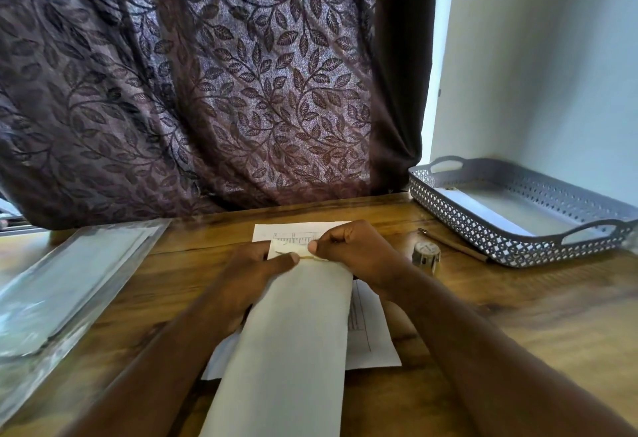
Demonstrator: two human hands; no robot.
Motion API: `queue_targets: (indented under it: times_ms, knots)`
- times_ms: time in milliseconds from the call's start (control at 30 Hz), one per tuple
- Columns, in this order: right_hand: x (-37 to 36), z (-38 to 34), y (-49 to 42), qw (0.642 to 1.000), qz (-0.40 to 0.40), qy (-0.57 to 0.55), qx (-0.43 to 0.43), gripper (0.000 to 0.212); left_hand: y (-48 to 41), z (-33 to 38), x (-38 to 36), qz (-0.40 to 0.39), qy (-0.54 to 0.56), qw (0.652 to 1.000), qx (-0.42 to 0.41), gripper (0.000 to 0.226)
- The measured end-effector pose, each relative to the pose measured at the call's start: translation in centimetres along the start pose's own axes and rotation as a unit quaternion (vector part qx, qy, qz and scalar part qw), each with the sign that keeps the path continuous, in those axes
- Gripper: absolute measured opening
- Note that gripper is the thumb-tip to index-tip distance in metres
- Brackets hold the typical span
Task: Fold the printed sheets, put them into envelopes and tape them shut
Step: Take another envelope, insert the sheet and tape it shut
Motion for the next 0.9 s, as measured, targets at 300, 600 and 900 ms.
queue_targets:
  times_ms: [300,600,900]
  knots:
    - [-0.1,0.1,-0.2,1.0,-0.008,0.026,0.01,0.023,0.5,0.9,-0.2,0.006,-0.049,0.996,-0.072,0.026]
    - [-0.7,-0.8,0.1,0.997,-0.017,0.049,0.052,0.019,0.6,0.9,-0.1,0.046,-0.043,0.997,-0.04,0.027]
    - [-0.4,-0.3,0.0,0.999,0.014,0.034,0.038,0.022,0.6,1.0,0.0,0.025,-0.033,0.997,-0.068,0.014]
Point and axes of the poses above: each hand's wrist, its own y-axis away from the middle knuckle, its own x-axis out of the back of the hand, z = x × y, the point moved 6 cm from there along -y, towards the middle knuckle, and after that the axes turned 2 degrees about z, right-handed, at the moved point
